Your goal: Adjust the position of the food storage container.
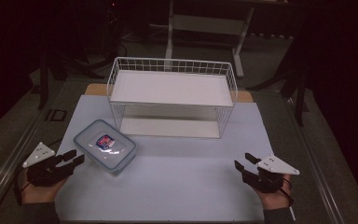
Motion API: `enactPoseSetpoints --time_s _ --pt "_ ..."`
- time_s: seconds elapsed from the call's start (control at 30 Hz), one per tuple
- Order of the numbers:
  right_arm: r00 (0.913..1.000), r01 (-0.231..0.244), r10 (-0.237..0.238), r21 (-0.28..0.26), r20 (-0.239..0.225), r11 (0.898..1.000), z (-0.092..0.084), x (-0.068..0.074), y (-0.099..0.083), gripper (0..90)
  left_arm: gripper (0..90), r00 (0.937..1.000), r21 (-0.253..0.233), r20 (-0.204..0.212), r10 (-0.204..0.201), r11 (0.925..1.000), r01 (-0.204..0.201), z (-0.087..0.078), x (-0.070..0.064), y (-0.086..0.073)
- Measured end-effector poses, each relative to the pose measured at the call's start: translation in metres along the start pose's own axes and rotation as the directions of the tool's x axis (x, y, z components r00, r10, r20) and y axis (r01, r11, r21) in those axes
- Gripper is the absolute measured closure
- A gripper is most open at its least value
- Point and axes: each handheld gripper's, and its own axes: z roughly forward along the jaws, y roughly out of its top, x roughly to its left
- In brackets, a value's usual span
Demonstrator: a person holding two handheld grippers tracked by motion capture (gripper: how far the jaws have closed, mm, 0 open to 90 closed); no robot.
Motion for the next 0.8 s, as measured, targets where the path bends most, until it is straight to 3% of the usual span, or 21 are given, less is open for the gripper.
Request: enactPoseSetpoints --time_s 0.17,0.5,0.67,0.77,0.8 --pt "1.0 -0.007 0.007 0.004 -0.002 1.0 0.001 0.0 0.0 48.0 59.8 0.9999 -0.001 -0.007 0.014 0.9999 -0.014 0.0 -0.001 0.001" --pt "0.9999 0.0 0.0 0.02 -0.011 1.0 0.004 0.002 -0.001 47.2 63.2 0.9974 0.002 -0.069 0.021 0.9998 -0.021 0.006 0.009 0.005" --pt "0.9999 -0.007 0.007 0.029 -0.008 1.0 0.006 0.002 -0.001 47.0 79.2 0.9978 0.02 -0.064 -0.017 0.9996 0.019 0.017 0.018 0.012" --pt "0.9999 -0.004 0.005 0.031 -0.01 1.0 0.007 0.003 -0.001 47.0 87.0 0.9979 0.029 -0.064 -0.009 0.9995 0.011 0.021 0.018 0.013" --pt "0.9999 -0.003 0.004 0.033 -0.011 0.999 0.007 0.003 -0.001 47.0 89.3 0.9955 0.038 -0.095 -0.001 0.9993 0.004 0.022 0.019 0.015"
